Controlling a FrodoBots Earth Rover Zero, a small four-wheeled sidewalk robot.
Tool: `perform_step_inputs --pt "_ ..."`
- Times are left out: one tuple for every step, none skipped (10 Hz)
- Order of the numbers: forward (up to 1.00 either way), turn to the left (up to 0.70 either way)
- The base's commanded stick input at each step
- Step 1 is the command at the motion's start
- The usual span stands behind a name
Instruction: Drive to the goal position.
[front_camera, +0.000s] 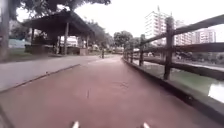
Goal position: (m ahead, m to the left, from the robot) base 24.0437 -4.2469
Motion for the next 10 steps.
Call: perform_step_inputs --pt "0.70 -0.13" --pt "0.70 -0.27" --pt "0.70 -0.28" --pt "0.70 -0.28" --pt "0.70 -0.17" --pt "0.70 -0.03" --pt "0.70 0.00" --pt "0.70 0.00" --pt "0.70 0.00" --pt "0.70 0.00"
